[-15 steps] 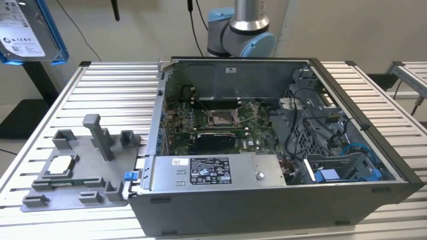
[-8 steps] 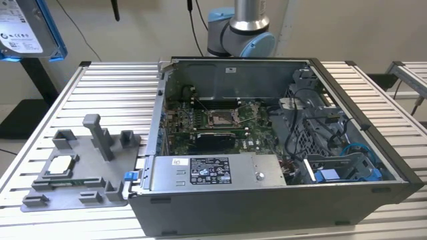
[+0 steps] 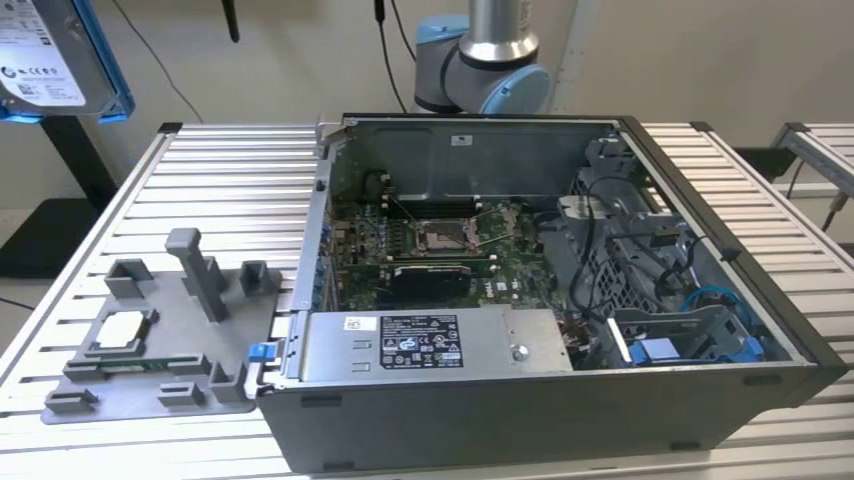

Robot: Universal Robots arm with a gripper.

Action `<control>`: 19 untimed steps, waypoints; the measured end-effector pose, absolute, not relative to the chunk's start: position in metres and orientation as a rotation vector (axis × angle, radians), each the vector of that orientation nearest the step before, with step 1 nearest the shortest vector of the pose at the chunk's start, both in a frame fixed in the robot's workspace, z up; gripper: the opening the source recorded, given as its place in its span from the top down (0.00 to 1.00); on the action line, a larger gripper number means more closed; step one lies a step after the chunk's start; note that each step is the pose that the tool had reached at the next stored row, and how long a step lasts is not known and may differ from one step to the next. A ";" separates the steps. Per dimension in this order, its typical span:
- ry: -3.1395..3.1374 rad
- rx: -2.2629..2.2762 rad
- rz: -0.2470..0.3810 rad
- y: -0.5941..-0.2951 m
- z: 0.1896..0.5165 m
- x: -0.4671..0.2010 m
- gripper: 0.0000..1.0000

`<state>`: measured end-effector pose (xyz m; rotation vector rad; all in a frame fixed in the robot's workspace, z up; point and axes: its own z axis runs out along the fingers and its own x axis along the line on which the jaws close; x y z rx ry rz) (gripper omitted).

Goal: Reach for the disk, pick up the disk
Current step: 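Pick up the disk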

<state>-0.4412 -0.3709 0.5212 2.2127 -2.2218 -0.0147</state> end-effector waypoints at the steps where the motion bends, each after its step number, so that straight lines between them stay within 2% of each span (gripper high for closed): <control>1: -2.222 2.213 -0.015 -0.371 0.521 -0.441 1.00; 19: -2.221 2.212 -0.015 -0.371 0.521 -0.421 1.00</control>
